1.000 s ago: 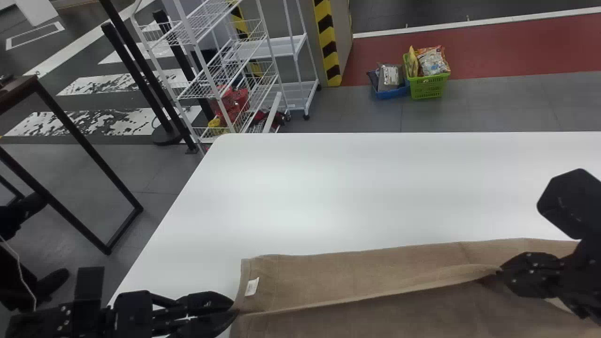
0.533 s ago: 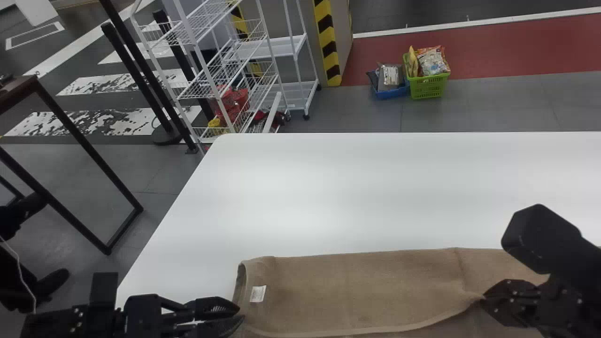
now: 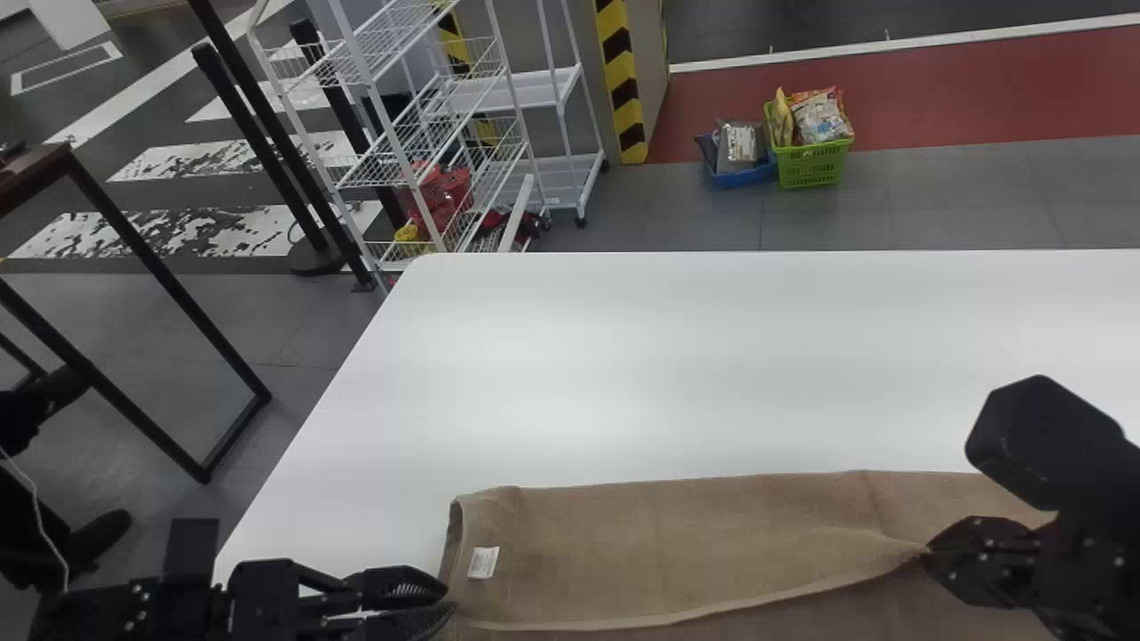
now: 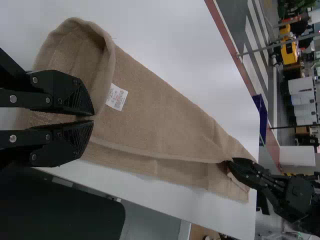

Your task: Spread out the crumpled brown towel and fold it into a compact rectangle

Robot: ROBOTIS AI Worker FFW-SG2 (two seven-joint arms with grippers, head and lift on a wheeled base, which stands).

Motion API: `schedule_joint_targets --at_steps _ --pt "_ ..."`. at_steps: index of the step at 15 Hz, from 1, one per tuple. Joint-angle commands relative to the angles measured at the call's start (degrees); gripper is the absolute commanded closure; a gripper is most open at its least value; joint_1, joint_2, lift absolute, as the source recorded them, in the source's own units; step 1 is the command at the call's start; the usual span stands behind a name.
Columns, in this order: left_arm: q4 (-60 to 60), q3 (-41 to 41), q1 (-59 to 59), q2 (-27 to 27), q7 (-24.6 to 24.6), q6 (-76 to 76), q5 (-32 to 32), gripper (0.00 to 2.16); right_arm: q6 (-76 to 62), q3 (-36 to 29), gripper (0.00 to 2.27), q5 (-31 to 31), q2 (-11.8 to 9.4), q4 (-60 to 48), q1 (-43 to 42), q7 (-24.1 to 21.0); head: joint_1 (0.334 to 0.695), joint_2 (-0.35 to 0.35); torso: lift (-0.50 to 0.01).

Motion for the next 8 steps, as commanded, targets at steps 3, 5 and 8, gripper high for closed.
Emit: schedule_joint_targets --at_steps 3,5,8 --pt "-1.33 0.65 0.84 0.07 -0.57 -0.32 0.26 1.0 0.27 0.08 1.11 -0.71 -1.64 -2.19 0.44 0.45 0.695 0.35 -0.127" --pt "-2.04 0.73 1.28 -0.11 -0.57 -0.32 0.87 1.0 0.27 0.17 1.11 -0.71 -2.43 -2.9 0.44 0.45 0.695 0.35 -0.127" --pt "-1.95 -0.41 1.9 -0.2 -0.57 -2.25 0.35 1.0 0.27 -0.18 1.11 -0.71 -2.6 -2.9 0.44 0.45 0.695 0.35 -0.127"
